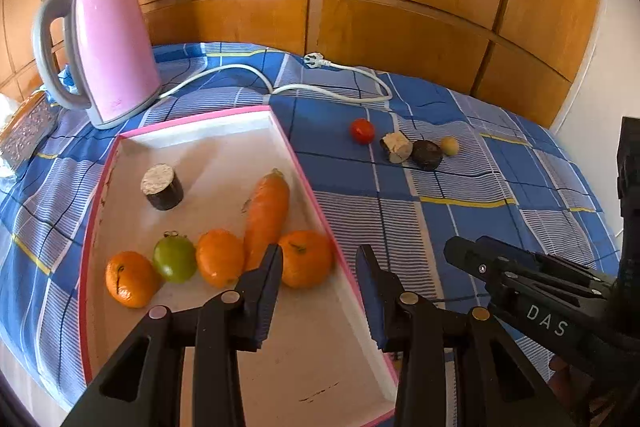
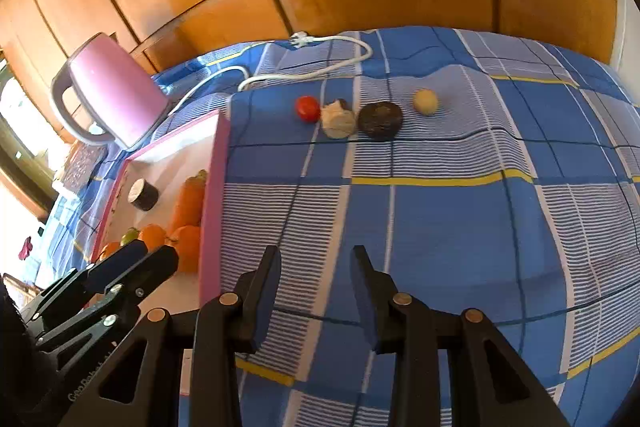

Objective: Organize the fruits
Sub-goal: 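Move both open grippers back toward the items on the bedspread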

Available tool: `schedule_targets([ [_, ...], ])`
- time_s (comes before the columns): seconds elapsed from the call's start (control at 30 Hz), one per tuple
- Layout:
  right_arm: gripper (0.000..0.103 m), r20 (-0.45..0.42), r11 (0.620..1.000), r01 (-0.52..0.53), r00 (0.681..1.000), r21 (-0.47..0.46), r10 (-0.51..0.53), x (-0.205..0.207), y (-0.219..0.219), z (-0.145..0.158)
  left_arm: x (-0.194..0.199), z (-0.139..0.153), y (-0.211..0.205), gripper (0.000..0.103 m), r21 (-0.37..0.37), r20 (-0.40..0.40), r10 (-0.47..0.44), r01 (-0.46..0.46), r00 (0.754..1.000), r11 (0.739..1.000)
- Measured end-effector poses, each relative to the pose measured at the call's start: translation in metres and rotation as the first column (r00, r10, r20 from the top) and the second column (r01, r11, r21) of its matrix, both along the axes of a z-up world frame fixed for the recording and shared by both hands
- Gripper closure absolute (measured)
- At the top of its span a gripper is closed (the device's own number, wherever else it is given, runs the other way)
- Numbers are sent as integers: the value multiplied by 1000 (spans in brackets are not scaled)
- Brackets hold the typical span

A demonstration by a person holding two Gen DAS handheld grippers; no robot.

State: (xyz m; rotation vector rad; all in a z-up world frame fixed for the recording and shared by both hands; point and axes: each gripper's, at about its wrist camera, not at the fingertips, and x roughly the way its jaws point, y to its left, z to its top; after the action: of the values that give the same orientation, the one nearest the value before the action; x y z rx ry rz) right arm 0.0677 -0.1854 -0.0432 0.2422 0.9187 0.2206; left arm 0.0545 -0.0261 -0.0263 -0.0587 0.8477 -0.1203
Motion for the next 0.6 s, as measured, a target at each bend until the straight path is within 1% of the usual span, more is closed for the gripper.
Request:
schedule_targets([
  [0.27,67,-25,999,33,999,3,-33,6,-14,-10,10,-1,-12,65,1,-8,-22,22,1000,1000],
  [0.6,67,-44,998,57,997,-5,-57,20,-26,-17,30,-2,-20,65,-19,-20,-28,28,999,999],
])
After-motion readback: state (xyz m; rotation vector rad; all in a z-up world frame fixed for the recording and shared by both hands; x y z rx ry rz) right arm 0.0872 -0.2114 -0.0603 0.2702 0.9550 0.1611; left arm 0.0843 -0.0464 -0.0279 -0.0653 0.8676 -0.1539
